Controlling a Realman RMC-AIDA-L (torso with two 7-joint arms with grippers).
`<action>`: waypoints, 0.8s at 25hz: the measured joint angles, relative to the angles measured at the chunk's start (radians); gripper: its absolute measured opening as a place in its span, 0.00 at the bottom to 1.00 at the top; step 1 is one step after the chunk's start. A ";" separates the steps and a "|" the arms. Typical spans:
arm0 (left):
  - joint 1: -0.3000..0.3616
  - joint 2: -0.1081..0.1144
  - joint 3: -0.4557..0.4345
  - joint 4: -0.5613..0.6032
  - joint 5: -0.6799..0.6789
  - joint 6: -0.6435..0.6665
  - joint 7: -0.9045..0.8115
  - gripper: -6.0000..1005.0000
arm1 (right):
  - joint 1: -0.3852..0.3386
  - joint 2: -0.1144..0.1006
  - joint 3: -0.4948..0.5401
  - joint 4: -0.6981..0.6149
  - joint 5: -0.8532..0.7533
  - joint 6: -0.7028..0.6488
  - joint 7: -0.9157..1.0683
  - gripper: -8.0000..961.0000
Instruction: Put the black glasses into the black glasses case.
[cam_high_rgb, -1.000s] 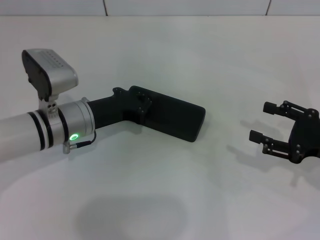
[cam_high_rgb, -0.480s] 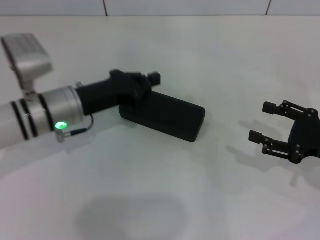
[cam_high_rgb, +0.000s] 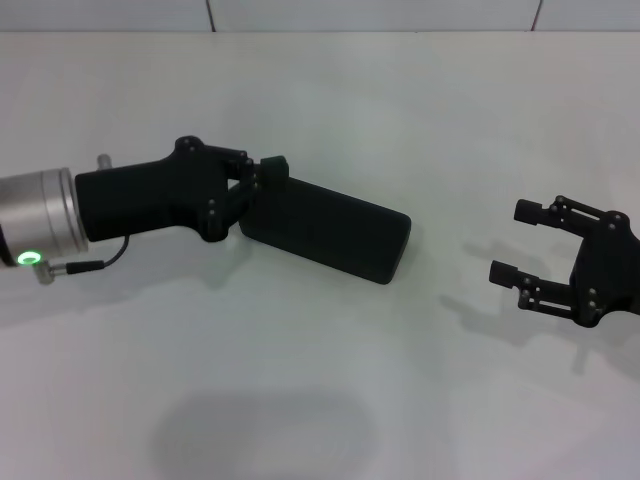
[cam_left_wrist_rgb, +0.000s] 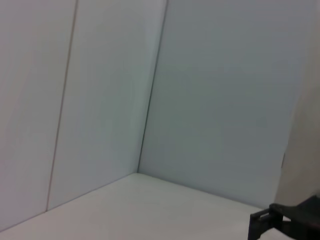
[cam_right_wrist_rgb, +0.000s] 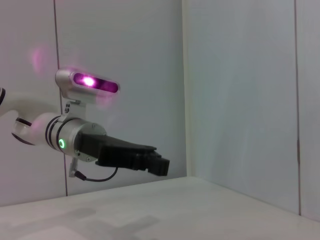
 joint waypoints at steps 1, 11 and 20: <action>0.004 0.000 0.000 0.000 0.003 -0.001 0.009 0.06 | 0.000 0.000 0.000 0.002 0.000 0.000 0.000 0.80; 0.145 -0.016 -0.063 0.124 0.041 -0.007 0.061 0.18 | -0.002 -0.005 -0.003 -0.001 -0.007 -0.057 0.000 0.80; 0.238 -0.009 -0.074 0.162 0.120 0.028 0.039 0.42 | -0.026 -0.003 -0.043 0.008 -0.043 -0.083 -0.036 0.80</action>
